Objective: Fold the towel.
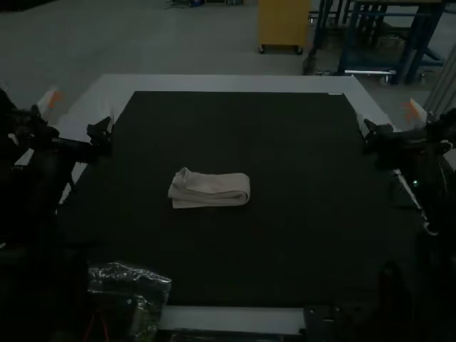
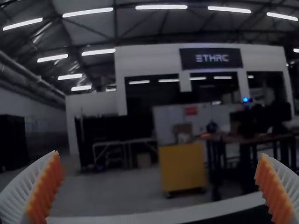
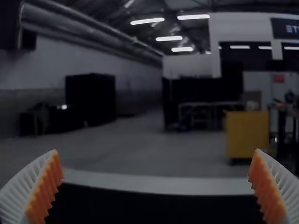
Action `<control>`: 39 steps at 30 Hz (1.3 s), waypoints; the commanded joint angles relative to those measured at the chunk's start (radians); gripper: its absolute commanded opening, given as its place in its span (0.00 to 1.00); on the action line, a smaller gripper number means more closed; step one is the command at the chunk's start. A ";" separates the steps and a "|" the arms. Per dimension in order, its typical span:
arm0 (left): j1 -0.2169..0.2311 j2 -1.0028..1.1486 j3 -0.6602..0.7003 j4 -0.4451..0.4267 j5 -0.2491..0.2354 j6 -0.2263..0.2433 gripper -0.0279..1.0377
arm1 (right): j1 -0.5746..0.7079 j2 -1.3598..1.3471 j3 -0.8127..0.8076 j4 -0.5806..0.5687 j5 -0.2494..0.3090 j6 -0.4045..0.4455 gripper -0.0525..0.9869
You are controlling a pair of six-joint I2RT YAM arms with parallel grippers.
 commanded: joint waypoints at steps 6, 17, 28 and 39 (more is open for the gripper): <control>0.025 -0.004 -0.085 -0.156 -0.016 0.082 0.93 | -0.012 -0.011 -0.099 0.018 0.140 -0.056 0.93; 0.025 -0.004 -0.085 -0.432 -0.017 0.094 0.93 | -0.012 -0.011 -0.199 -0.234 0.202 -0.142 0.93; 0.027 -0.004 -0.085 -0.432 -0.017 0.120 0.93 | -0.014 -0.011 -0.199 -0.303 0.211 -0.256 0.93; 0.027 -0.004 -0.087 -0.432 -0.017 0.120 0.93 | -0.014 -0.011 -0.199 -0.303 0.211 -0.256 0.93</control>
